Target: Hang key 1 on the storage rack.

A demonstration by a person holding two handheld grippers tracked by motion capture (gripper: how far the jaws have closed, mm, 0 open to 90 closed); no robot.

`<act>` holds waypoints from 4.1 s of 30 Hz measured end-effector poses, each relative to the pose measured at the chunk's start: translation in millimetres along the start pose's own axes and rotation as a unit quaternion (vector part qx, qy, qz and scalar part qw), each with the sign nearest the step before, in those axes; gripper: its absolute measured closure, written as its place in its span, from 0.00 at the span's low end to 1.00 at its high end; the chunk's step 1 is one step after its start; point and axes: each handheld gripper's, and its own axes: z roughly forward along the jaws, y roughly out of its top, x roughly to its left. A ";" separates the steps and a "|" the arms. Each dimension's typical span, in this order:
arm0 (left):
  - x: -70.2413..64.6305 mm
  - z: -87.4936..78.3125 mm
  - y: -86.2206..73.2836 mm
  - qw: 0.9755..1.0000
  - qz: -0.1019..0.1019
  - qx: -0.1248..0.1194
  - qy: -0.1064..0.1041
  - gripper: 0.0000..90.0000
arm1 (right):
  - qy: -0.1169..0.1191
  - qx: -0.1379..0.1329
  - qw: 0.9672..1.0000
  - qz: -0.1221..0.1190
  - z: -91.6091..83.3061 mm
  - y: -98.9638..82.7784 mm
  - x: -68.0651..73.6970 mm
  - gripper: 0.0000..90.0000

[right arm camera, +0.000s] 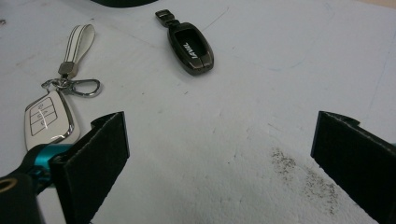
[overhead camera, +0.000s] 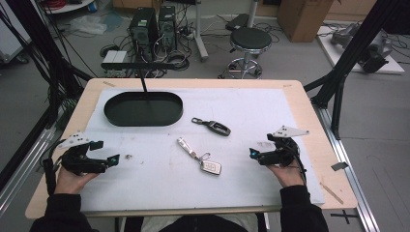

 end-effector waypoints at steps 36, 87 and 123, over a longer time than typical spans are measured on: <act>1.2 1.0 -0.8 1.000 0.001 -0.007 0.002 0.10 | 0.029 0.017 0.999 -0.017 11.0 15.0 16.5 0.03; 3.3 3.7 -3.7 1.000 0.003 -0.007 0.002 0.10 | 0.102 0.095 0.987 -0.079 100.8 66.9 98.3 0.03; 4.0 5.0 -5.7 1.000 0.002 -0.006 -0.005 0.10 | 0.115 0.168 0.974 -0.095 176.1 85.5 136.5 0.25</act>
